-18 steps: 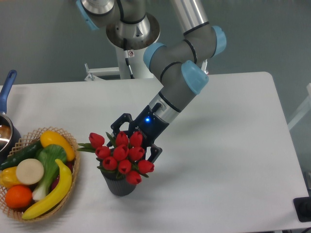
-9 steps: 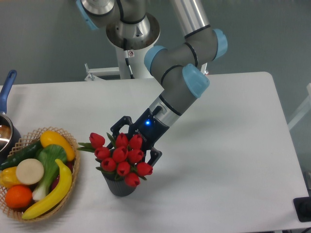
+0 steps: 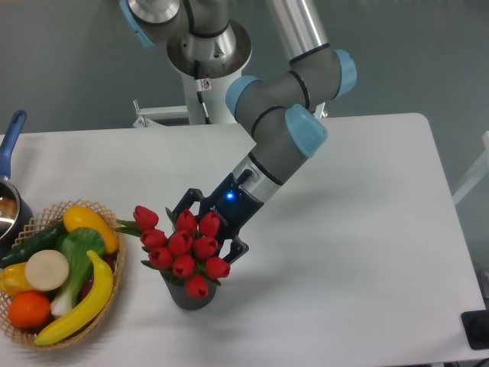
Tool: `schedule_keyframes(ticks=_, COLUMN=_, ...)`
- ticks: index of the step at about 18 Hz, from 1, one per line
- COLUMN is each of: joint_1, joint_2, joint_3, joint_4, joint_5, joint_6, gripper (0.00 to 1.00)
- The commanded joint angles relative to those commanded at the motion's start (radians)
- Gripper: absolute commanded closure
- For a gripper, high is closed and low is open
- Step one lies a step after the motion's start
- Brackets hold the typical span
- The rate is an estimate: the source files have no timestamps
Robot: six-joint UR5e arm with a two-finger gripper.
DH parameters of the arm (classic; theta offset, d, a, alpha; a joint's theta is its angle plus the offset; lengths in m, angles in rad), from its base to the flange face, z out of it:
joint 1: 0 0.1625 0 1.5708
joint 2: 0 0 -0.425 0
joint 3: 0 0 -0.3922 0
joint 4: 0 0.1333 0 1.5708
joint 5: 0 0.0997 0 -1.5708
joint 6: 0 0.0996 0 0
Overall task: Pick up the flowers from the vase
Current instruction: 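Close the gripper around the tulip stems just below the blooms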
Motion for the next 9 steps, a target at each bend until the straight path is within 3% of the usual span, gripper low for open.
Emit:
schedule_keyframes(ticks=6, joint_1=0.006, joint_2=0.003, joint_3=-0.009, joint_4=0.000, joint_5=-0.051, joint_6=0.005, gripper=0.45)
schedule_keyframes(ticks=9, joint_1=0.011, joint_2=0.003, joint_3=-0.012, joint_4=-0.002, joint_5=-0.064, joint_6=0.005, gripper=0.45)
